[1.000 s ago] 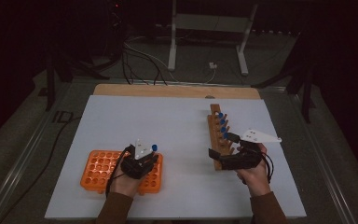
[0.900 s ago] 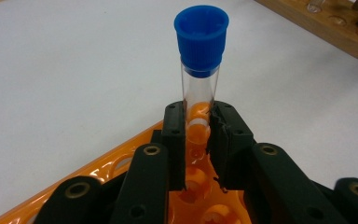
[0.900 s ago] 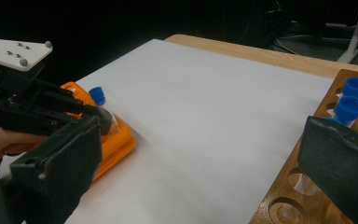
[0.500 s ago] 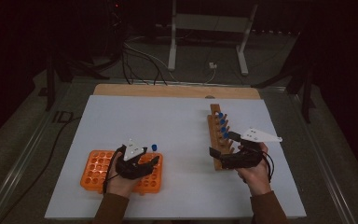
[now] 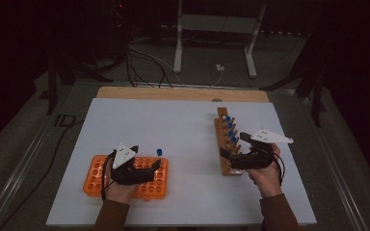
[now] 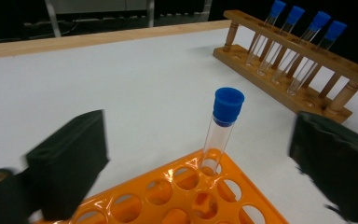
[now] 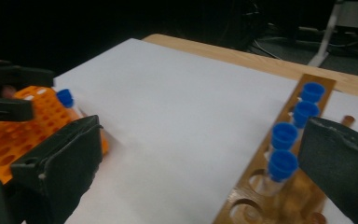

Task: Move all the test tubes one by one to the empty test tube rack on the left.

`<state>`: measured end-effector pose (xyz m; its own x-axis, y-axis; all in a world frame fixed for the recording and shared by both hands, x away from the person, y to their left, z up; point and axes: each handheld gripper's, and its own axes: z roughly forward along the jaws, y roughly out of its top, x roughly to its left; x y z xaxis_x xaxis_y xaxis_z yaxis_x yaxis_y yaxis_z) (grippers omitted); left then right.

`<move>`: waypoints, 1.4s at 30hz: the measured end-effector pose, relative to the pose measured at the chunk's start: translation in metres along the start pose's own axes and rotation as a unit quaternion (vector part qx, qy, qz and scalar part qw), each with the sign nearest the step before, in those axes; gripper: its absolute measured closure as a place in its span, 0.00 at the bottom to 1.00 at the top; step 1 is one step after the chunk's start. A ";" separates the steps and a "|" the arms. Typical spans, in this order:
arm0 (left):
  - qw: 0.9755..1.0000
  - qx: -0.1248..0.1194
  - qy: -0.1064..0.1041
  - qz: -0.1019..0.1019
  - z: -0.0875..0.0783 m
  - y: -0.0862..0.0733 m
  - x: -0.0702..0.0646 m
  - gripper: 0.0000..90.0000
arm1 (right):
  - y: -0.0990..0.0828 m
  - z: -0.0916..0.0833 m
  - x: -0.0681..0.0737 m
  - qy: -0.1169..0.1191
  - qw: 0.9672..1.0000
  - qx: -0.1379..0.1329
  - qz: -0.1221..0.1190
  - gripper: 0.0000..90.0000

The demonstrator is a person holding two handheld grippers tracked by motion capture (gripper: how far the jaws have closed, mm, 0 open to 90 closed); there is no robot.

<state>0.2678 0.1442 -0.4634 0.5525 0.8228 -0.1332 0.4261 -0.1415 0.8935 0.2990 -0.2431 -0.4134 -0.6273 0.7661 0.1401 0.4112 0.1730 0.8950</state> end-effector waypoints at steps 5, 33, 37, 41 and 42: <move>1.000 -0.003 0.008 -0.006 -0.002 0.001 0.002 0.00 | -0.002 0.002 -0.007 -0.010 1.000 0.004 0.004 0.00; 0.999 -0.022 -0.002 -0.035 -0.008 -0.001 0.009 0.00 | -0.024 0.029 -0.025 -0.062 0.995 0.076 -0.021 0.58; 0.999 -0.021 -0.003 -0.034 -0.008 -0.001 0.009 0.00 | -0.024 0.033 -0.025 -0.073 0.994 0.076 -0.029 0.71; 0.999 -0.020 -0.003 -0.035 -0.008 -0.001 0.009 0.00 | -0.024 0.037 -0.021 -0.083 0.992 0.081 -0.047 0.79; 0.999 -0.020 -0.004 -0.035 -0.008 -0.001 0.009 0.00 | -0.024 0.038 -0.019 -0.089 0.991 0.081 -0.052 0.82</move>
<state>0.2668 0.1561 -0.4623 0.5273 0.8260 -0.1991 0.4347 -0.0609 0.8985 0.3260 -0.2383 -0.4532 -0.5512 0.8335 -0.0384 0.4603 0.3421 0.8192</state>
